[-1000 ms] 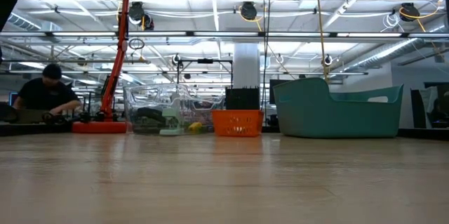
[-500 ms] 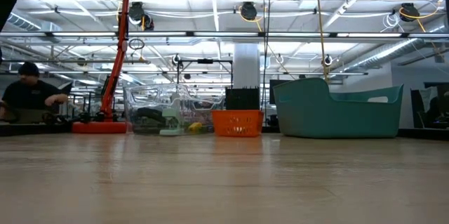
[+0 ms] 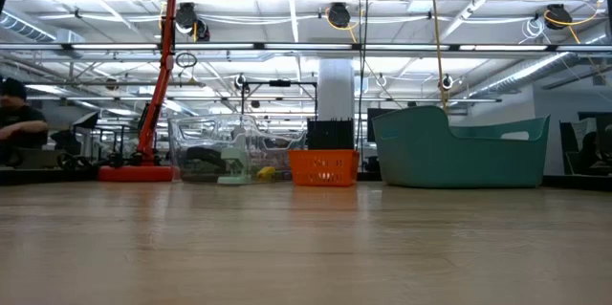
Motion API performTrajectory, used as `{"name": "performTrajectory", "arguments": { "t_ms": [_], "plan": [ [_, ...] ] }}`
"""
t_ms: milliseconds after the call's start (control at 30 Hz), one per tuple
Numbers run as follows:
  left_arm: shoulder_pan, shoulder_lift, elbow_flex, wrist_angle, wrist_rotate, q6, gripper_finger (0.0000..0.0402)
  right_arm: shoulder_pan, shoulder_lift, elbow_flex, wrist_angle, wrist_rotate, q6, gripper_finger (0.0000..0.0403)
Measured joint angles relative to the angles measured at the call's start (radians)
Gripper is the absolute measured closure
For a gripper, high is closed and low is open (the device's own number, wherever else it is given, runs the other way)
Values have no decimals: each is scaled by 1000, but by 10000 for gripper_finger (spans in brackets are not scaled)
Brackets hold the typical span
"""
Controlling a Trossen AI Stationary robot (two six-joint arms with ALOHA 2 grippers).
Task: Pick and place Stapler, Stapler remover, tape
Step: Put the yellow tape into the green bin
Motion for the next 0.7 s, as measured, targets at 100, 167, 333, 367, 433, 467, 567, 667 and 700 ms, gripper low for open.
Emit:
{"name": "performTrajectory", "arguments": {
  "t_ms": [100, 167, 333, 367, 433, 467, 567, 667, 700],
  "plan": [
    [20, -47, 0, -155, -132, 21, 143, -2, -28, 0, -65, 69, 17, 373],
    [21, -65, 0, -237, -200, 25, 152, -9, -50, 0, -121, 129, 33, 373],
    [-27, -84, -1, -291, -251, 20, 168, -65, -115, 28, -367, 237, 130, 373],
    [-42, -84, 2, -277, -259, 16, 170, -87, -124, 42, -433, 237, 145, 373],
    [-77, -80, 0, -290, -283, 11, 175, -142, -128, 86, -572, 236, 182, 373],
    [-96, -78, -2, -288, -295, 10, 178, -175, -128, 110, -642, 231, 197, 373],
    [-147, -67, 0, -273, -345, -12, 185, -301, -117, 182, -844, 179, 222, 373],
    [-191, -59, -1, -279, -380, -16, 192, -466, -98, 234, -991, 77, 235, 373],
    [-204, -57, -1, -278, -392, -19, 194, -526, -91, 244, -1005, 31, 222, 373]
  ]
}}
